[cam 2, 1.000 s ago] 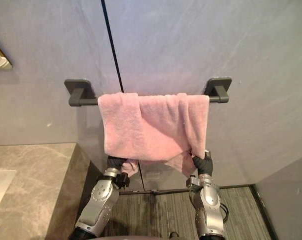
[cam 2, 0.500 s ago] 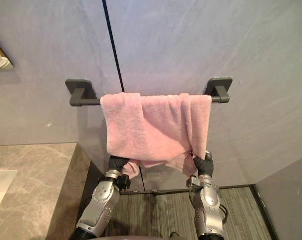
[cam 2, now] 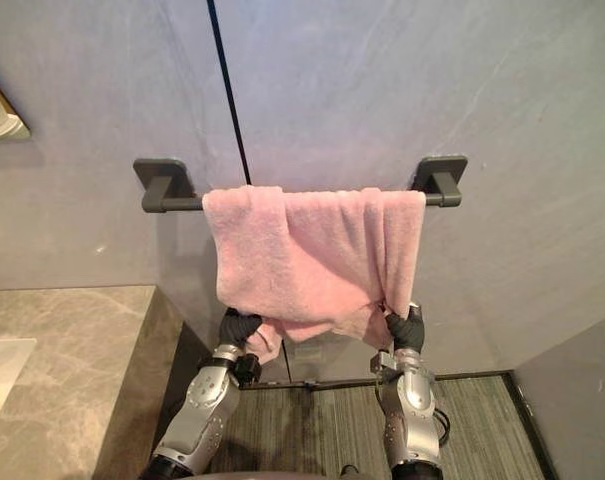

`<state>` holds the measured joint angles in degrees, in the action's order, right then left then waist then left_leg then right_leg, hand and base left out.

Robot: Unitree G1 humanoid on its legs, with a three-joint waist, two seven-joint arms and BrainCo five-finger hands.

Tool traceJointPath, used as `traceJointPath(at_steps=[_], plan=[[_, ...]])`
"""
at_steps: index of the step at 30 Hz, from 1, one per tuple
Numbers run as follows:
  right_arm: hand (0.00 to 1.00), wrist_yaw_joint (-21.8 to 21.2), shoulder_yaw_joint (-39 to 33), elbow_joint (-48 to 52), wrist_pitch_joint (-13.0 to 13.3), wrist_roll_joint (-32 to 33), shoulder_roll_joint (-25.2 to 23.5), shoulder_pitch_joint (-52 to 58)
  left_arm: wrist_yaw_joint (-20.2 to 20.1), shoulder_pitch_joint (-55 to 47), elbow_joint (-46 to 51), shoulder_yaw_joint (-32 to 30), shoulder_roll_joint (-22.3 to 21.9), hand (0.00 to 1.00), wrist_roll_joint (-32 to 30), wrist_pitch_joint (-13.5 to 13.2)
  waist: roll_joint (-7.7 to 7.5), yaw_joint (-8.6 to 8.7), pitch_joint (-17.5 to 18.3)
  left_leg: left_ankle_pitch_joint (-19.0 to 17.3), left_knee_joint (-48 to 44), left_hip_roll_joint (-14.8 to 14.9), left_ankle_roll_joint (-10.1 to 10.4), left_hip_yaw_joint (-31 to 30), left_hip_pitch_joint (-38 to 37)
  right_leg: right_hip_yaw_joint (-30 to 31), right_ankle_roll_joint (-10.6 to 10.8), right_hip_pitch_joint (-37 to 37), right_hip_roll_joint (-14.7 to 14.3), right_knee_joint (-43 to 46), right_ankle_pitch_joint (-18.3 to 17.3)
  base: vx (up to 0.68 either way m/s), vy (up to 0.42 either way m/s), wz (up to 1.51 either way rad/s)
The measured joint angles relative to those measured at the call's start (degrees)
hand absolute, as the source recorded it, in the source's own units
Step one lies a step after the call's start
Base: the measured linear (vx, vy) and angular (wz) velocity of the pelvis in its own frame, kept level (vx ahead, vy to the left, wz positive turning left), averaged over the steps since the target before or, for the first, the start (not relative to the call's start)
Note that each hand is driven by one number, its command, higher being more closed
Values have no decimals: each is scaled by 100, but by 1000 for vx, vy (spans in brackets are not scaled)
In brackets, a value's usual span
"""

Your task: Organize washtable

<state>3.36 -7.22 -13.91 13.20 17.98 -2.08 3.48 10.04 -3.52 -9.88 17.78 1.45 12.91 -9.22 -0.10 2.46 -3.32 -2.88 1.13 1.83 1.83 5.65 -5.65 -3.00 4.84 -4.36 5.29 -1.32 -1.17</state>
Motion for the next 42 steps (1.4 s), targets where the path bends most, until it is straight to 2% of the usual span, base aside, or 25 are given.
traceJointPath(at_steps=[9, 15, 16, 17, 28, 30, 35, 42], plan=[[100, -60, 57, -368, -20, -131, -18, -219, 6, -49, -241, -125, -2, 100, 2, 1, 7, -10, 0, 1, 42, 12, 2, -13, -31, -34, -60, -101, -20, -174, 69, -5, -5, 1], [100, -44, 128, -515, -35, -561, -36, -277, 26, -54, -458, -275, -8, 100, 4, 3, -3, -15, -1, 2, 98, 13, 4, -62, -115, -120, -64, -244, -23, -298, 92, -12, -22, 4], [0, -31, 129, -522, -35, -598, -36, -284, 26, -52, -477, -276, -8, 100, 4, 2, -3, -15, -1, 2, 100, 13, 4, -62, -116, -122, -64, -246, -23, -301, 92, 0, 0, 0], [0, 4, 128, -544, -37, -679, -38, -307, 27, -49, -520, -280, -10, 0, 3, 2, -3, -12, -1, 2, 102, 12, 4, -63, -117, -125, -64, -249, -23, -305, 92, 0, 0, 0], [0, 413, 82, -845, -153, -745, -27, -274, 282, -52, -685, -535, -4, 0, 3, 7, -66, -11, -14, 12, 214, 20, 19, -69, -208, -156, -69, -355, -36, -429, 108, -13, -27, 0], [0, 423, 41, -919, -245, -744, -26, -256, 291, -52, -686, -624, -6, 0, 3, 15, -74, -10, -18, 12, 228, 21, 19, -65, -209, -158, -69, -350, -37, -431, 107, -6, -33, 0], [0, 578, 4, -1435, -730, -741, -19, 202, 422, -135, -686, -729, 37, 0, 56, 72, -78, -19, -39, 12, 253, 20, 19, -59, -199, -161, -68, -349, -37, -432, 107, -3, -29, 0], [0, 648, 13, -1392, -752, -740, 18, 540, 504, -289, -680, -762, 101, 0, 268, 148, -90, 4, -43, 12, 226, 17, 19, -55, -200, -154, -67, -333, -30, -432, 110, -45, -37, -1]])
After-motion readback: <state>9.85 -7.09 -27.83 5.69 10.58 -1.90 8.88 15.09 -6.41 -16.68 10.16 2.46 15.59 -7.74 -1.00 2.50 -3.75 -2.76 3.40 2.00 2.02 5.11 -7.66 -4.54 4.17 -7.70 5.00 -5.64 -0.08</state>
